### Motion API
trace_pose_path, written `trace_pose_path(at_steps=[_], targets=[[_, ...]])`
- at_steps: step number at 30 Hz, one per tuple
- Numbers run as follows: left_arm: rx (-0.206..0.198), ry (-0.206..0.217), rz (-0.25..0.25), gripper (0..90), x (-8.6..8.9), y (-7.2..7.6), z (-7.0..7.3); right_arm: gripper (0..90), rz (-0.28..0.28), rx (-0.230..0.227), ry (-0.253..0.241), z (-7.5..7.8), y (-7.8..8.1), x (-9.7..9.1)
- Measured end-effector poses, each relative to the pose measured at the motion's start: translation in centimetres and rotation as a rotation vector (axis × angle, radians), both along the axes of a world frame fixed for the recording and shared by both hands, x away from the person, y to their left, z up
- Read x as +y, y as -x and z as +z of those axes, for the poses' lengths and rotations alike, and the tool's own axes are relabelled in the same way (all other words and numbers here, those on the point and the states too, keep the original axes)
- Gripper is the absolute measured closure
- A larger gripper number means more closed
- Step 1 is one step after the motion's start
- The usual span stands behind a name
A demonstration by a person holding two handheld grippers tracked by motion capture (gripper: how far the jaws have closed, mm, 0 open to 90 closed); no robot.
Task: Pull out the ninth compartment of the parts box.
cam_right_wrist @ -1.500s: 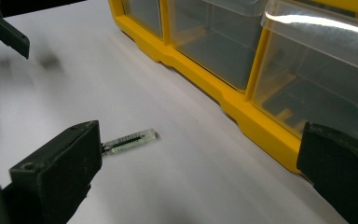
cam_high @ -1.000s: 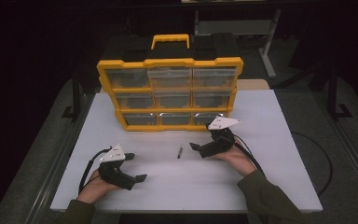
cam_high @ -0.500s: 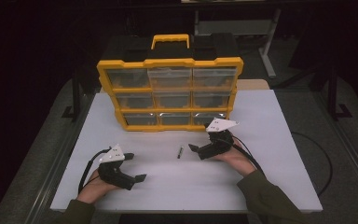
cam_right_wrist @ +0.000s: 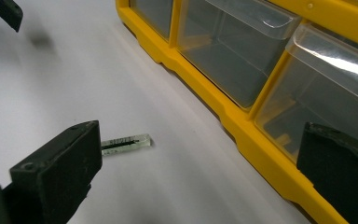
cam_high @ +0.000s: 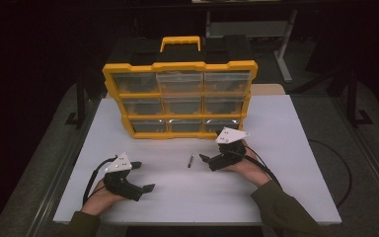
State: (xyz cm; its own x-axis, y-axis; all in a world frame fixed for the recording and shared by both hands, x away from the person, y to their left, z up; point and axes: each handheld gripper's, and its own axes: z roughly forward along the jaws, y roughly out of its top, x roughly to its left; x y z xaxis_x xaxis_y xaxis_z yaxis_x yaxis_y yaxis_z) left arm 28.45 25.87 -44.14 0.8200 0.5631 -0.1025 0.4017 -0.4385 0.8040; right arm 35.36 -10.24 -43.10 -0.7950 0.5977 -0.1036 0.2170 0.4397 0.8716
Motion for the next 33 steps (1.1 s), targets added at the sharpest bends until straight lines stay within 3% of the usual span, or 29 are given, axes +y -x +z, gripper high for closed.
trace_pose_path(at_steps=[11, 13, 17, 19, 20, 28, 33], targets=[[-0.009, -0.008, 0.010, 1.7, -0.01, 0.01, -0.01, 0.0, -0.010, -0.031, 0.023, -0.03, 0.24, 0.16], [-0.009, -0.009, 0.010, 1.7, -0.01, 0.02, -0.03, 0.0, -0.002, -0.054, 0.037, -0.04, 0.16, 0.10], [-0.008, -0.008, 0.014, 1.7, -0.01, 0.05, -0.03, 0.0, -0.011, -0.049, 0.036, -0.03, 0.36, 0.24], [-0.010, -0.010, 0.017, 1.7, 0.01, 0.03, -0.02, 0.0, -0.012, -0.061, 0.043, -0.03, 0.38, 0.26], [-0.010, -0.010, 0.019, 1.7, 0.02, 0.01, -0.05, 0.0, -0.004, -0.084, 0.069, -0.03, 0.27, 0.13], [-0.012, -0.010, 0.018, 1.7, 0.05, -0.01, -0.10, 0.0, 0.003, -0.147, 0.103, 0.05, 0.32, 0.10], [-0.008, -0.005, 0.015, 1.7, 0.06, 0.01, -0.07, 0.0, -0.004, -0.146, 0.106, 0.05, 0.58, 0.21]])
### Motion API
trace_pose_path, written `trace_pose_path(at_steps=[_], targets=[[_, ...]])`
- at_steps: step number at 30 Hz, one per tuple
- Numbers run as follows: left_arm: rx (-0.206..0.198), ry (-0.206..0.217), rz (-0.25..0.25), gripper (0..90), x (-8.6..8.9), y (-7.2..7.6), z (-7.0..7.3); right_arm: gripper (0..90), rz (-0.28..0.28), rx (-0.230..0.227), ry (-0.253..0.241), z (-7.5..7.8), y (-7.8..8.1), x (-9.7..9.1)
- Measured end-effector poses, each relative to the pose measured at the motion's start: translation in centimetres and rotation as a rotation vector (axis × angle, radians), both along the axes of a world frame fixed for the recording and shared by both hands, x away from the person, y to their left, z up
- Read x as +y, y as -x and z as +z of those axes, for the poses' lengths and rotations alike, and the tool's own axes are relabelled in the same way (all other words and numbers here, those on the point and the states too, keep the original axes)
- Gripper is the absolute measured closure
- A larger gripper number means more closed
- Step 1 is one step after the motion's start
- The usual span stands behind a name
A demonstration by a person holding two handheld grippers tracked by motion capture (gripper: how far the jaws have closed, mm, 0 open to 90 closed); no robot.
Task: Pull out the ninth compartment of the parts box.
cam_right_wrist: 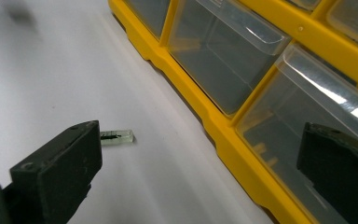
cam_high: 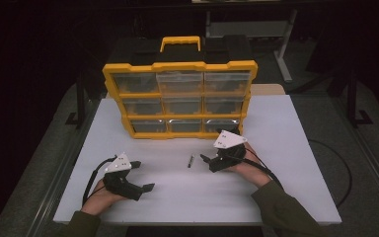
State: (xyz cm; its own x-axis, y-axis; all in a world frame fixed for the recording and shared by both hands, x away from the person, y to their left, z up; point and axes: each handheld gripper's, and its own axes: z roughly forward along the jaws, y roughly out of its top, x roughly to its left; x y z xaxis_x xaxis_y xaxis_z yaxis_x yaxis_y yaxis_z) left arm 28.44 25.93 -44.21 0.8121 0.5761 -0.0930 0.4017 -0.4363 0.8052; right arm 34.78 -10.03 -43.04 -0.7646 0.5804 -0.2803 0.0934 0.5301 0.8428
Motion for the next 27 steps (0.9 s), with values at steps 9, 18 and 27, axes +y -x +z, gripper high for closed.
trace_pose_path(at_steps=[9, 18, 27], targets=[[0.002, 0.005, 0.003, 1.7, -0.07, 0.01, -0.03, 0.0, 0.000, -0.036, 0.025, 0.17, 0.21, 0.00], [0.004, 0.005, 0.001, 1.7, -0.12, 0.08, -0.03, 0.0, -0.003, -0.075, 0.053, 0.26, 0.31, -0.03], [0.002, 0.007, 0.002, 1.7, -0.13, 0.03, -0.06, 0.0, -0.010, -0.093, 0.053, 0.31, 0.55, 0.15]])
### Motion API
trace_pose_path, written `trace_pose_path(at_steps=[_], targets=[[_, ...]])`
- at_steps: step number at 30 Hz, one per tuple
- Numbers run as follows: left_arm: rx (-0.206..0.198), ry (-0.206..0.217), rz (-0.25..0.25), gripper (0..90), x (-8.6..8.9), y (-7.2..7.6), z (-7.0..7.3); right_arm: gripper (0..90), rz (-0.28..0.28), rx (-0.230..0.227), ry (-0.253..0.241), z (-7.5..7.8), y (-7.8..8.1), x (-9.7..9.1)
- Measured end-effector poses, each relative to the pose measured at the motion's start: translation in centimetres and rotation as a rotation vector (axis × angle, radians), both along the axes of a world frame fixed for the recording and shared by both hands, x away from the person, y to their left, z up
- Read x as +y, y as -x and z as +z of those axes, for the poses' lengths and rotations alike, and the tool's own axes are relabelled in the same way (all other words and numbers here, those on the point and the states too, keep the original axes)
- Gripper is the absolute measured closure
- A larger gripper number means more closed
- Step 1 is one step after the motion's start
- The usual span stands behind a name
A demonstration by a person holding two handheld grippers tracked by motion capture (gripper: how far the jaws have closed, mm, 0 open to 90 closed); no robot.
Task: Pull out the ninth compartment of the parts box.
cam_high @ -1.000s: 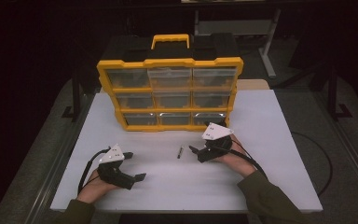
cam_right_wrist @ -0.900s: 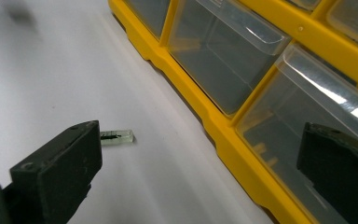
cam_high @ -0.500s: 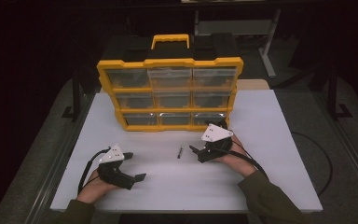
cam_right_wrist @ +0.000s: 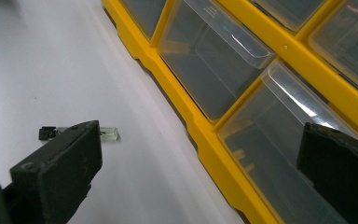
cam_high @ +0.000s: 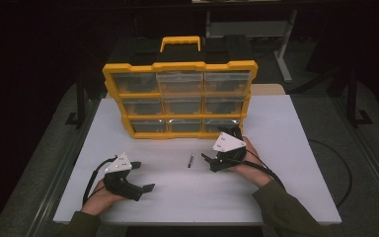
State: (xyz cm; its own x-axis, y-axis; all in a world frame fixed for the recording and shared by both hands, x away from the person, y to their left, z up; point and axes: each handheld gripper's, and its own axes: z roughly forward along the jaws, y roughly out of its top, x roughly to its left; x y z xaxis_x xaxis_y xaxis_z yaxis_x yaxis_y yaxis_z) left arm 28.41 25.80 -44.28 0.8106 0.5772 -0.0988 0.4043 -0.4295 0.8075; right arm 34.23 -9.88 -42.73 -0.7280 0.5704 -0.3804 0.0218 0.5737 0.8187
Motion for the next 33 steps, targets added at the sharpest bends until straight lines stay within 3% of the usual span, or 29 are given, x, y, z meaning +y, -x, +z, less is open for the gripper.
trace_pose_path(at_steps=[12, 15, 16, 25, 33], targets=[[0.001, 0.007, 0.004, 1.7, -0.01, 0.05, 0.02, 0.0, 0.001, -0.041, 0.030, 0.05, 0.16, 0.01], [0.001, 0.002, 0.002, 1.7, 0.02, 0.05, 0.01, 1.4, 0.003, -0.065, 0.040, 0.08, 0.29, 0.04], [-0.001, 0.003, 0.003, 1.7, 0.05, 0.07, 0.02, 2.3, 0.006, -0.092, 0.055, 0.14, 0.41, 0.06], [0.000, 0.005, 0.004, 1.7, 0.04, 0.07, 0.02, 2.6, 0.001, -0.091, 0.057, 0.04, 0.53, 0.19], [-0.001, 0.006, 0.007, 1.7, 0.05, 0.09, 0.07, 2.7, 0.005, -0.134, 0.102, 0.12, 0.48, 0.06]])
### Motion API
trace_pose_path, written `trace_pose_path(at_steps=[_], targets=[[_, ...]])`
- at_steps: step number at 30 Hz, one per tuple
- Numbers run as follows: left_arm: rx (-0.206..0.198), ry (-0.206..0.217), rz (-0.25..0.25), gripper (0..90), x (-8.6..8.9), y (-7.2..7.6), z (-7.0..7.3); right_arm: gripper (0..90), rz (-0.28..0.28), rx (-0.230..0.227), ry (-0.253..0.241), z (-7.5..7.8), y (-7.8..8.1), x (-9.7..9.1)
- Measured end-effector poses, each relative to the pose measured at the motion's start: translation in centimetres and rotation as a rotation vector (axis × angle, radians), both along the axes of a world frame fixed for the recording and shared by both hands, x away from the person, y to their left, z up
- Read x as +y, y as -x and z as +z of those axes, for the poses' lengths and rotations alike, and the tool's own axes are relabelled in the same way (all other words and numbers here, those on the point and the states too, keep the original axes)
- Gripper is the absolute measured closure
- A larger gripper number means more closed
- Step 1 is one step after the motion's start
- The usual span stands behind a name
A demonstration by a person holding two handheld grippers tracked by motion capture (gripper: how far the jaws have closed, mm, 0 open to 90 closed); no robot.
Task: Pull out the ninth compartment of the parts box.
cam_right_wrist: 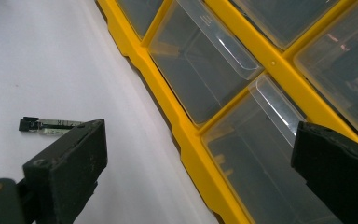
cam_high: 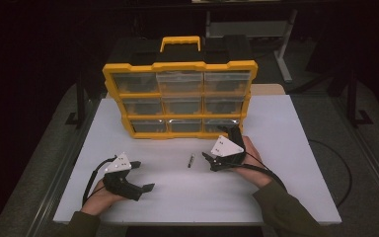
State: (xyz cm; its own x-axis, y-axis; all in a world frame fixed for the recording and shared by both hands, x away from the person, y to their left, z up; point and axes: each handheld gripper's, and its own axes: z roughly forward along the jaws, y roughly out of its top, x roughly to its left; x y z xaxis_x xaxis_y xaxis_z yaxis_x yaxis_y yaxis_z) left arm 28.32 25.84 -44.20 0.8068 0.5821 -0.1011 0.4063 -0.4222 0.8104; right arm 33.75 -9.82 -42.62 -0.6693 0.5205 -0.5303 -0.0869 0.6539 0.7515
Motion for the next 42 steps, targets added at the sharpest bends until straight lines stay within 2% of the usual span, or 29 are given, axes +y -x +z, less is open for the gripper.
trace_pose_path(at_steps=[4, 19, 23, 24, 29, 30, 32, 33, 35, 37, 39, 42], targets=[[-0.003, -0.003, -0.001, 1.7, 0.0, 0.0, 0.0, 2.8, -0.009, -0.001, 0.000, 0.0, 0.1, 0.1], [0.000, -0.002, 0.001, 1.7, 0.0, 0.0, 0.0, 1.5, -0.020, -0.074, 0.052, -0.3, 0.4, 0.2], [-0.003, -0.006, -0.001, 1.7, 0.1, -0.1, 0.0, 1.1, -0.026, -0.079, 0.055, -0.4, 0.5, 0.4], [-0.004, -0.009, -0.003, 1.7, 0.1, -0.1, 0.0, 0.8, -0.022, -0.095, 0.078, -0.4, 0.5, 0.3], [-0.005, -0.010, -0.004, 1.7, 0.1, -0.1, 0.0, 0.5, -0.029, -0.108, 0.084, -0.6, 0.7, 0.6], [-0.004, -0.007, -0.002, 1.7, 0.1, -0.1, 0.0, 0.2, -0.023, -0.115, 0.105, -0.6, 0.7, 0.5], [-0.004, -0.009, -0.003, 1.7, 0.1, -0.1, 0.0, 0.0, -0.021, -0.127, 0.114, -0.7, 0.7, 0.6], [-0.004, -0.006, -0.001, 1.7, 0.1, -0.1, 0.0, 0.0, -0.026, -0.149, 0.121, -0.7, 0.8, 0.7], [-0.005, -0.008, -0.001, 1.7, 0.1, -0.1, 0.0, 0.0, -0.019, -0.165, 0.153, -0.7, 0.8, 0.7], [-0.005, -0.008, -0.001, 1.7, 0.1, -0.1, 0.0, 0.0, -0.028, -0.164, 0.147, -0.7, 0.9, 0.8], [-0.005, -0.008, -0.001, 1.7, 0.1, -0.1, 0.0, 0.0, -0.022, -0.188, 0.168, -0.8, 0.9, 0.8], [-0.004, -0.007, 0.000, 1.7, 0.1, -0.1, 0.0, 0.0, -0.027, -0.187, 0.169, -0.9, 1.1, 0.9]])
